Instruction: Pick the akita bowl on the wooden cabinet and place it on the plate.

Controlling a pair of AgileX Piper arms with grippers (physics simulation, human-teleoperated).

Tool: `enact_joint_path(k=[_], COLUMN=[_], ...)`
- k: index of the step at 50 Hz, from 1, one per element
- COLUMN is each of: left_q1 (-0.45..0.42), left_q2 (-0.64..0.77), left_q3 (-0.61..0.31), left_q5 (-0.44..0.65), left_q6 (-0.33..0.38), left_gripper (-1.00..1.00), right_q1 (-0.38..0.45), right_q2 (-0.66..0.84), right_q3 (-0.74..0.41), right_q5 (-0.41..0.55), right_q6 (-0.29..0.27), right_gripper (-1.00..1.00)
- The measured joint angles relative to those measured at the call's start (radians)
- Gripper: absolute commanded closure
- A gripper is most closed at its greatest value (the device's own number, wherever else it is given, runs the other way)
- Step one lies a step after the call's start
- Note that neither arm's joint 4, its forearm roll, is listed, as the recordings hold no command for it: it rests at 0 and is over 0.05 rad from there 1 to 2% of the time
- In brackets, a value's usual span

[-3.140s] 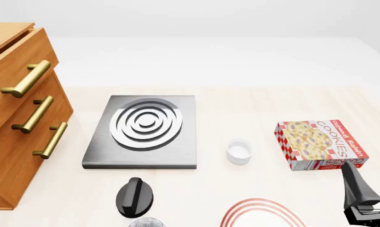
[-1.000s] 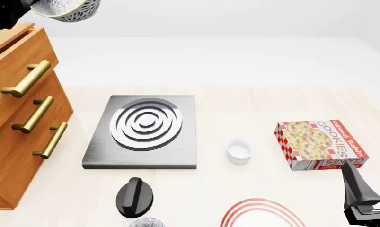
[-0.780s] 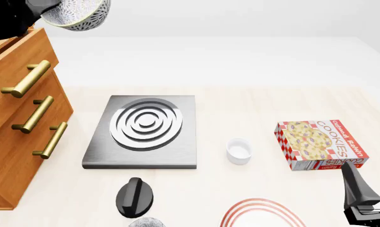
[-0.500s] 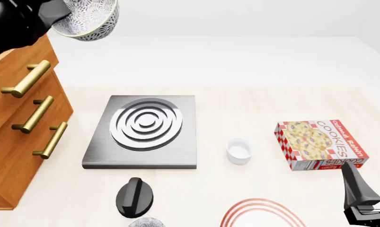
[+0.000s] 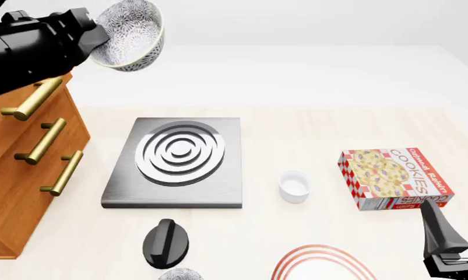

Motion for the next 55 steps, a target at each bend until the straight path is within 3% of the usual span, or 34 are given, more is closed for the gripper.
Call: enact_joint_path(k=[55], left_q1=[-0.169], left_q2=[0.037], left_q3=[0.117], left_q5=[-0.038], left_q6=[0.051], left_gripper=[1.00], right_q1=[-0.002], right_q2=[0.047], right_q3=[-0.023], right_q5=[-0.024], right_q6=[0.000], right_gripper=[-1.00])
